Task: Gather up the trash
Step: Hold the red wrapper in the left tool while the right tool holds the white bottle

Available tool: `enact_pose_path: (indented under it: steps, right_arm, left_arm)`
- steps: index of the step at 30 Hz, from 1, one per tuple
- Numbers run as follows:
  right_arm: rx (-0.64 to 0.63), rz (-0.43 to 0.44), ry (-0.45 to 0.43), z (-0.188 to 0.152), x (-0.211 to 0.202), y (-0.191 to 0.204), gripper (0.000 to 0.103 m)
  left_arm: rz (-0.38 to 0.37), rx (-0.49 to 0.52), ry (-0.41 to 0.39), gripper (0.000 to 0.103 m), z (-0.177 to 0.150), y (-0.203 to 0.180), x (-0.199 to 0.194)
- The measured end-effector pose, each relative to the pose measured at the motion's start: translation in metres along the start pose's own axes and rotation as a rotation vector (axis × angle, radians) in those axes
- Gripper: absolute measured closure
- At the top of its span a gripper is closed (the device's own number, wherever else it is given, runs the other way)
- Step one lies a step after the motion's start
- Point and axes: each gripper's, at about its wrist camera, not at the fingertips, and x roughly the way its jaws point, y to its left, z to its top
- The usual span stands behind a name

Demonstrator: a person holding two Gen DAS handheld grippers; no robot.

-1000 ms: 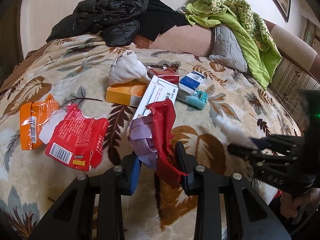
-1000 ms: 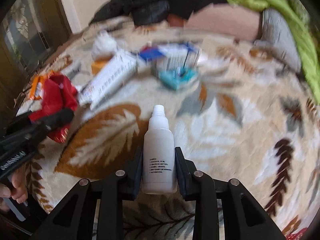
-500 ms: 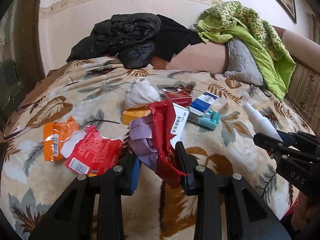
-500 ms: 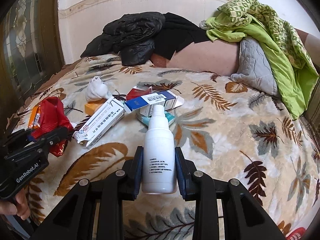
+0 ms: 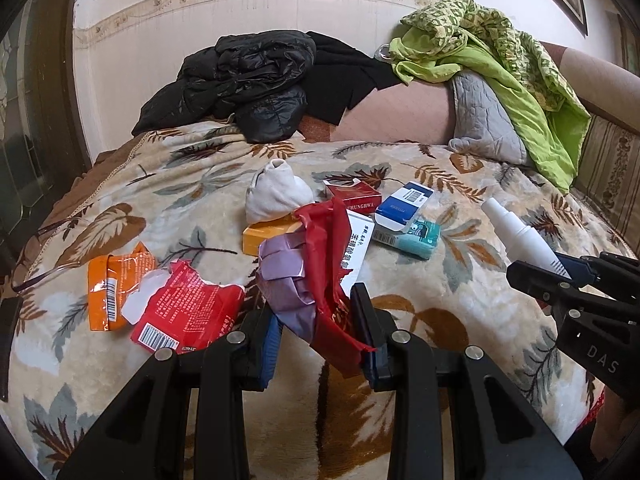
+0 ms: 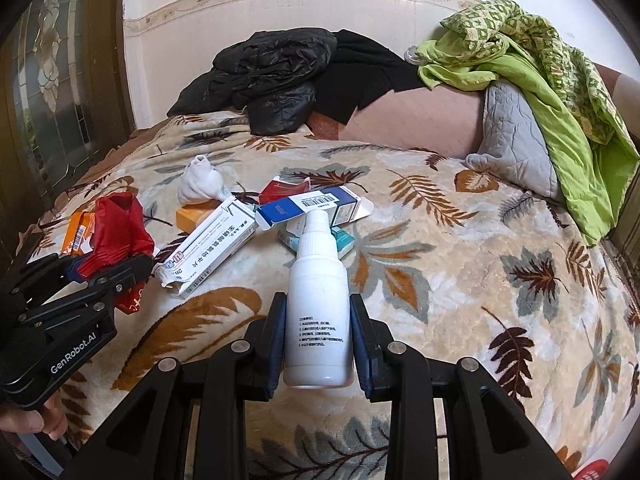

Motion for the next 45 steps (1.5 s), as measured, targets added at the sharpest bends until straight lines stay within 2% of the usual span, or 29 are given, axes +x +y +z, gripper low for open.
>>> enact_pose_path:
  steps: [27, 45]
  right_arm:
    - [0.007, 0.013, 0.007, 0.001, 0.0, -0.001, 0.071]
    - [0.123, 0.052, -0.005, -0.003, -0.019, -0.017, 0.071]
  left_arm:
    - [0.008, 0.009, -0.003, 0.071, -0.001, -0.004, -0.002]
    - [0.001, 0.043, -0.014, 0.071, -0.001, -0.012, -0.004]
